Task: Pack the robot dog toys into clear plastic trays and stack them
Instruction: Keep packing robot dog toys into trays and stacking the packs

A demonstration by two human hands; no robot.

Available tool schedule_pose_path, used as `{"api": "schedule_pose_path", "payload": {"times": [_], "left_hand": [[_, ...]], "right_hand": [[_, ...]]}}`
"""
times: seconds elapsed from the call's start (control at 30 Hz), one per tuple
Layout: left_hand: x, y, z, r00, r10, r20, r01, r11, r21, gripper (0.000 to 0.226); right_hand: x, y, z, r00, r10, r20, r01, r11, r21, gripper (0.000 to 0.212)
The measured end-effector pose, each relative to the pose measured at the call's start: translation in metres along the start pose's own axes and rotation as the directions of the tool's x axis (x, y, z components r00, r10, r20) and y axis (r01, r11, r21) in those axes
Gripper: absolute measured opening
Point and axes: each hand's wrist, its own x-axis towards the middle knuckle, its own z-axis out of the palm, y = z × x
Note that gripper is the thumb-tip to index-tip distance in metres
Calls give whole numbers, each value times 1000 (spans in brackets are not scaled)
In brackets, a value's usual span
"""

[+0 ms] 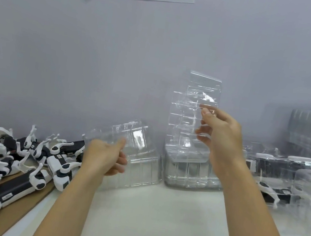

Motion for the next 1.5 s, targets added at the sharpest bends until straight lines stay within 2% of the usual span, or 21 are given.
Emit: {"api": "schedule_pose_path", "payload": {"times": [0.03,0.1,0.13,0.17,0.2,0.3,0.37,0.5,0.6,0.73,0.83,0.93,0.97,1.03,1.07,1.13,1.23,1.37,1.43,1.5], "left_hand": [[2,3,-5,983,122,-136,-118,992,43,37],[4,9,-16,862,304,-406,-286,952,107,23],[6,10,-22,801,338,-495,-308,940,144,16],[9,8,-27,772,338,-538,-280,941,189,22],[13,4,-31,785,303,-540,-220,952,215,33],[22,-9,-35,923,86,-376,-64,996,69,49],[23,-17,-29,973,24,-230,-31,999,-25,52],[22,-21,-18,977,113,-178,-116,993,-4,44],[21,-22,-14,977,170,-133,-172,985,-7,40],[23,-27,-16,983,122,-140,-128,991,-38,41],[22,-18,-21,970,152,-192,-158,987,-14,39],[14,2,-30,932,240,-270,-260,964,-44,16],[11,9,-33,934,256,-248,-283,956,-81,16],[2,25,-39,967,246,-69,-253,957,-138,28],[-3,31,-40,971,234,47,-228,968,-104,33],[-7,34,-44,947,194,256,-222,971,87,34],[-14,29,-47,884,72,461,-277,876,394,33],[-18,16,-37,872,-104,478,-206,808,552,45],[-16,12,-33,899,-97,427,-192,789,583,39],[-10,9,-35,944,-21,329,-185,791,582,30]], "right_hand": [[0,0,1,1000,1,4,-1,1000,-6,16],[-1,0,4,1000,-6,13,6,999,-48,13],[-2,0,5,999,-17,27,19,996,-85,11],[-3,-1,7,998,-32,50,38,991,-125,11],[-5,-2,8,996,-47,80,60,985,-165,11],[-10,-12,14,974,-99,203,155,946,-284,11],[-15,-21,20,944,-99,316,216,906,-363,10],[-28,-35,32,843,-27,537,305,846,-438,7],[-33,-38,35,781,37,624,366,783,-504,4],[-31,-35,31,750,120,650,394,709,-585,5],[-30,-31,29,738,197,646,386,662,-642,7],[-30,-30,29,716,270,643,378,625,-683,10],[-31,-30,30,703,304,643,376,610,-698,12],[-33,-28,33,672,384,633,375,561,-738,16],[-34,-26,35,658,427,620,374,530,-761,18],[-36,-20,37,636,502,586,378,460,-804,21],[-39,-8,41,589,609,531,409,342,-846,26],[-44,7,50,487,749,450,429,243,-870,38],[-45,11,54,449,784,430,433,230,-871,48],[-44,13,54,460,773,437,437,231,-869,50]]}}
